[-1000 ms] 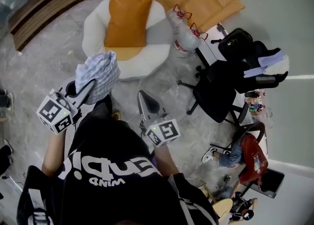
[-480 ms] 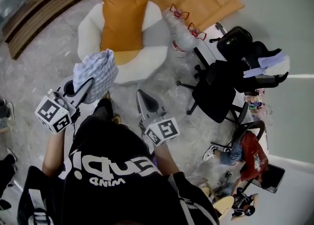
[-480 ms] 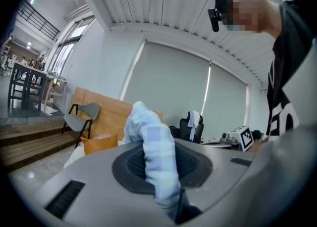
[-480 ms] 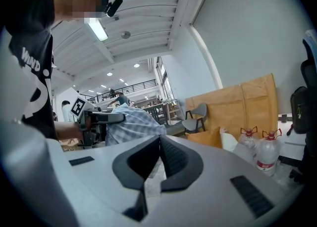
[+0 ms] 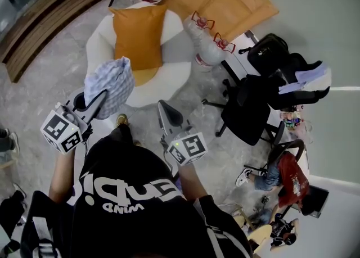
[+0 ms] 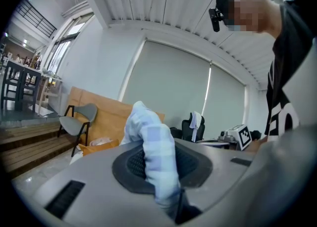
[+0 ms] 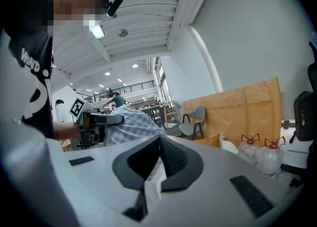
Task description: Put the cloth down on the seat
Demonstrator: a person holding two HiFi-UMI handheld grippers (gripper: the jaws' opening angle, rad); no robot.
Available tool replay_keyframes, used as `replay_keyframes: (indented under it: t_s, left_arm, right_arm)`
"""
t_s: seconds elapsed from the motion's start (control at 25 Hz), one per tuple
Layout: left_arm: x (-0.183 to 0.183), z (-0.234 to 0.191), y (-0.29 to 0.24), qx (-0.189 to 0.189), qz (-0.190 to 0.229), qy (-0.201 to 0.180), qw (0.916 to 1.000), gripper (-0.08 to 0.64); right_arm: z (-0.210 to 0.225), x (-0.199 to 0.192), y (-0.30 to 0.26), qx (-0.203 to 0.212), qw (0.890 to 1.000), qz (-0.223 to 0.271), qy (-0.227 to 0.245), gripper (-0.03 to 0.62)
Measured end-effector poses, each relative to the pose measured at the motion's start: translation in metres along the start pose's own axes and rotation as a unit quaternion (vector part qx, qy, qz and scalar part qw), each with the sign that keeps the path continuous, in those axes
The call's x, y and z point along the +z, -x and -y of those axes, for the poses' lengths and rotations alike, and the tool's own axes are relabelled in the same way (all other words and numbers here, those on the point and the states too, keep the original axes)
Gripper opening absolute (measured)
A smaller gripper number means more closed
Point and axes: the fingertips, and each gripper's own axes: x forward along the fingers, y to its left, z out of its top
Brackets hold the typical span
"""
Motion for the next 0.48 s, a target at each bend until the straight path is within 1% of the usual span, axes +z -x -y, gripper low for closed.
replay_keyframes:
  t_s: [0.2,0.48]
  left_arm:
    - [0.013,-0.032,-0.012,-0.014,-0.005,0.000,0.9999,0.069]
    - [0.020,-0.072,-0.036,-0.030,-0.006,0.005,0.9995,0.068]
  right_arm:
    - [0.006,0.010,-0.031,-0.012,1.000,0.004,0.000,0.021]
    - [0.023,0.016,-0.067,-0.032,0.999,-0.002,0.001,0.021]
